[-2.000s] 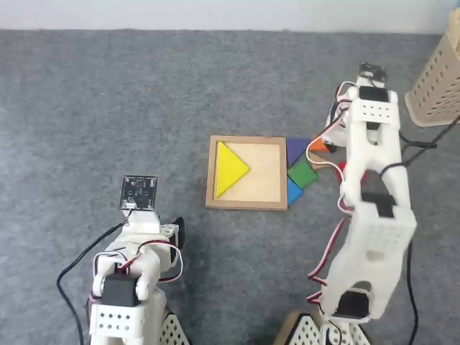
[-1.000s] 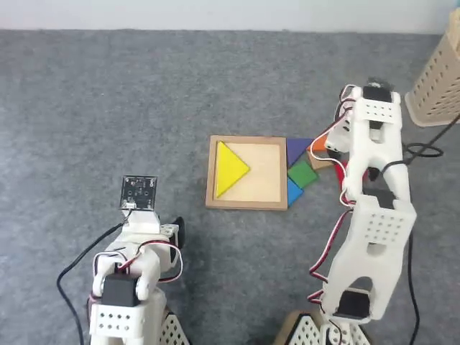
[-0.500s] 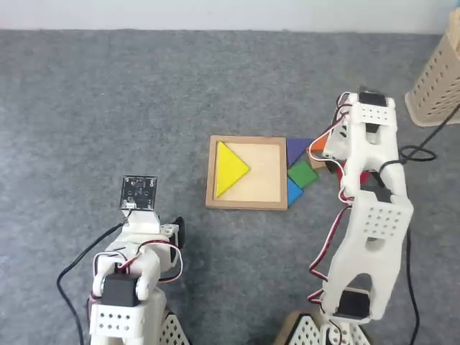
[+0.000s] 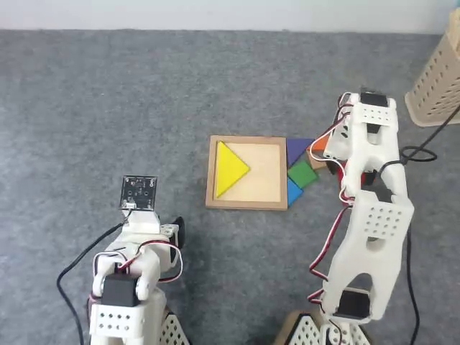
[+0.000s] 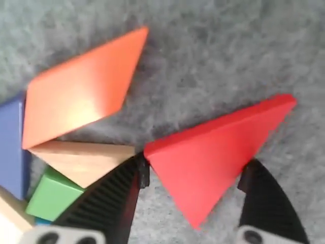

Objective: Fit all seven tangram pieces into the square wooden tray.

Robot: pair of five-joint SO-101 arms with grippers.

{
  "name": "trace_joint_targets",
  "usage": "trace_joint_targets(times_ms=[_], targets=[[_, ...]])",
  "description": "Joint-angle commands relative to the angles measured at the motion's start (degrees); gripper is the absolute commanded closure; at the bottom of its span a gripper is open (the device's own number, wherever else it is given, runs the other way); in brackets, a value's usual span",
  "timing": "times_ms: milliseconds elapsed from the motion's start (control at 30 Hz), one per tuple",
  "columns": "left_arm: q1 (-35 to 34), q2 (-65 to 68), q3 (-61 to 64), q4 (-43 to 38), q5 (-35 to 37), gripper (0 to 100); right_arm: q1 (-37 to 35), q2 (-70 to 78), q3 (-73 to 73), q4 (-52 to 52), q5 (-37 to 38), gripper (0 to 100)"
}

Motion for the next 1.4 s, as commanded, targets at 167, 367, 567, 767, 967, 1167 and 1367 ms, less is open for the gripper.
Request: trace_joint_targets(times_ms=[167, 367, 567, 767, 967, 1167, 1367], targets=[[-0.3, -1.1, -0.1, -0.4, 0.4, 85, 0.7, -1.0, -2.4, -1.5, -6.5, 71.7], [-0.3, -1.1, -0.1, -0.4, 0.4, 85, 0.5, -1.5, -2.6, -1.7, -12.2, 68.4], [-0.3, -1.1, -0.1, -0.4, 0.4, 85, -0.8, -0.9, -6.2, -2.0, -15.2, 57.8], [-0.3, -1.1, -0.1, -0.4, 0.4, 85, -0.9, 0.9, -7.6, -4.8, -16.6, 59.2], [-0.3, -1.1, -0.1, -0.4, 0.4, 85, -0.7, 4.7, -9.9, -2.2, -16.5, 59.2], [-0.3, -1.1, -0.1, -0.4, 0.4, 85, -0.7, 4.9, -9.9, -1.3, -16.5, 59.2], [-0.3, -1.1, -0.1, -0.4, 0.4, 85, -1.1, 4.8, -9.9, 2.6, -16.3, 59.3]])
